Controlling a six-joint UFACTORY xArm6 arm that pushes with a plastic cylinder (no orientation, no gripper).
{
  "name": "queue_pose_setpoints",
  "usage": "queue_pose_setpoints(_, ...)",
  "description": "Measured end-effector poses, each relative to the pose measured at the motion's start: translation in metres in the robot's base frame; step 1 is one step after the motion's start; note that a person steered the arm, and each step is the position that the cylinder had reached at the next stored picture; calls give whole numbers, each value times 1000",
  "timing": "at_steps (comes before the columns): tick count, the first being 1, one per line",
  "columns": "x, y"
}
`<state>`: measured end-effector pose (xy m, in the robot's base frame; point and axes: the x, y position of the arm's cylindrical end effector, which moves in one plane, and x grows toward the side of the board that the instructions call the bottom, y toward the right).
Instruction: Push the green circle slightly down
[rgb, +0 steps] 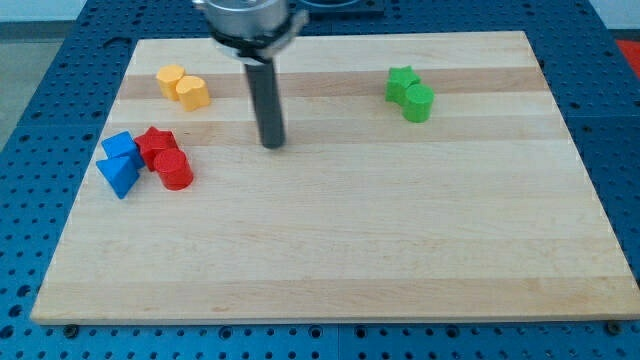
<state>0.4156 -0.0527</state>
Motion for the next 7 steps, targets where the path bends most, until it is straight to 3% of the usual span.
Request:
queue_pose_setpoints(1, 27, 63)
queue_pose_setpoints(2, 17, 149)
queue_pose_setpoints(4, -54, 268)
queue_pose_setpoints(5, -87, 251)
queue_pose_setpoints(7, -58, 106)
